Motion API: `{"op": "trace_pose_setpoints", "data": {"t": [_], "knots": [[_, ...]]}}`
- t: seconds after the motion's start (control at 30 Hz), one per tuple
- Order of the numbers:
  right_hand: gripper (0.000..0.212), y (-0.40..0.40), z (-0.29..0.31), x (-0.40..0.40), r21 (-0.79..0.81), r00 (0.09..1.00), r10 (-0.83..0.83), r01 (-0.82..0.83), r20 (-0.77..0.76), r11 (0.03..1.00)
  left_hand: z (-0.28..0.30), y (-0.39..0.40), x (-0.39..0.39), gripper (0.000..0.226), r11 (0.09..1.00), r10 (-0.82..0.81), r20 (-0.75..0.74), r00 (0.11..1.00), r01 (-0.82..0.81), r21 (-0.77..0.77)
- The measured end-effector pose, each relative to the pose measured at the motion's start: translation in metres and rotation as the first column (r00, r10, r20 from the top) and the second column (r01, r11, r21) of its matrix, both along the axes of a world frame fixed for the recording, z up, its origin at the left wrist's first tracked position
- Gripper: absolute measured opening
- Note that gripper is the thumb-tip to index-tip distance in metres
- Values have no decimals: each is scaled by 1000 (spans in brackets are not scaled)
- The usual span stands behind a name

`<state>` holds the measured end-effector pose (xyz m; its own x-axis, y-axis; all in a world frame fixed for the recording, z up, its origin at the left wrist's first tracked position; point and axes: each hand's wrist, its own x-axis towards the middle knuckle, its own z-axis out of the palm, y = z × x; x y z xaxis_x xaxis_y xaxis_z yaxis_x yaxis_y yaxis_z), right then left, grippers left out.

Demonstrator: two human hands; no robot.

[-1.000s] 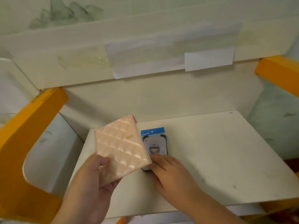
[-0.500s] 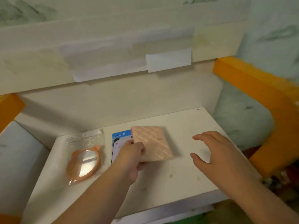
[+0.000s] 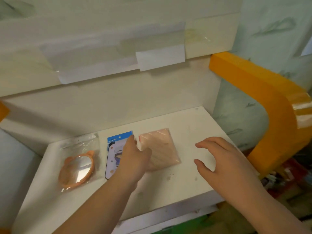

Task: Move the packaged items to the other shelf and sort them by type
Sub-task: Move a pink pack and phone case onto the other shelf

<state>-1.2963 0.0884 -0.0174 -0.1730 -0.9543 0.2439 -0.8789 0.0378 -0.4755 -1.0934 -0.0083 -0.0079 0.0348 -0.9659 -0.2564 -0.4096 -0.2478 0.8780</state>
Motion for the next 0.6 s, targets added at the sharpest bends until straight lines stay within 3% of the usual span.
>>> {"op": "trace_pose_setpoints", "data": {"t": [0.13,0.2,0.27,0.33,0.6], "knots": [[42,-10,3,16,30,998,60,-60,12,998,15,6,44,57,971,-31,296,955,100,-219],[41,-16,6,28,27,994,106,-106,8,994,21,9,72,60,937,19,562,827,182,-299],[41,-24,12,42,16,989,145,-145,-5,989,28,14,98,60,908,87,724,684,244,-340],[41,-35,16,60,3,983,186,-186,-11,983,35,28,119,56,911,139,782,607,232,-342],[41,-58,30,182,-54,893,444,-441,76,896,72,108,211,61,866,370,818,441,156,-475]]}}
